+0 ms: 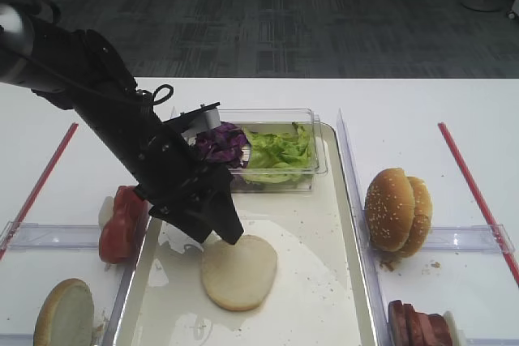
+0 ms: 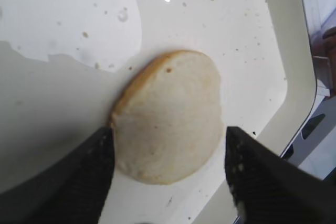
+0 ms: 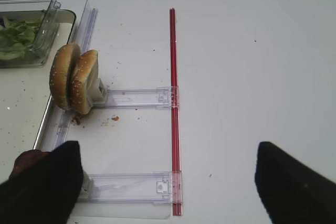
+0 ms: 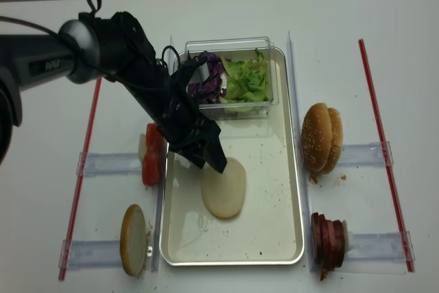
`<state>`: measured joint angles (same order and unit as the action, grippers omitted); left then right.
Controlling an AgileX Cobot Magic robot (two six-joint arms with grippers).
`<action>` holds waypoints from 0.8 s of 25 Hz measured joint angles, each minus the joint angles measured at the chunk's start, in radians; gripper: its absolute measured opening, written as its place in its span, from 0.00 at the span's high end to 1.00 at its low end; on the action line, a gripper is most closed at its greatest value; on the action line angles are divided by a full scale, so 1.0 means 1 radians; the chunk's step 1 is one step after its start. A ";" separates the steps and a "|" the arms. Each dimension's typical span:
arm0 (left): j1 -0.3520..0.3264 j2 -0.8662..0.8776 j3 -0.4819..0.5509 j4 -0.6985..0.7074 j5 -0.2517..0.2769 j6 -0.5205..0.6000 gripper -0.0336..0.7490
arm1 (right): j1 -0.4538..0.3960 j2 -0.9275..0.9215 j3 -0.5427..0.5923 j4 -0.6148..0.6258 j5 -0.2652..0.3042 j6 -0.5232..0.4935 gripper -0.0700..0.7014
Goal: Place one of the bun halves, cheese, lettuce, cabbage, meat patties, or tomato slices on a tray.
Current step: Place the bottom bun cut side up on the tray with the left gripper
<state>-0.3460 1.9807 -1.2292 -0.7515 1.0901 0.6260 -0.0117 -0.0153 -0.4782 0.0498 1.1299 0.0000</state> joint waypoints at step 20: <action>0.000 0.000 -0.013 0.017 0.020 -0.003 0.42 | 0.000 0.000 0.000 0.000 0.000 0.000 0.03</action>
<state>-0.3460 1.9807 -1.2422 -0.7347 1.1099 0.6230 -0.0117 -0.0153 -0.4782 0.0498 1.1299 0.0000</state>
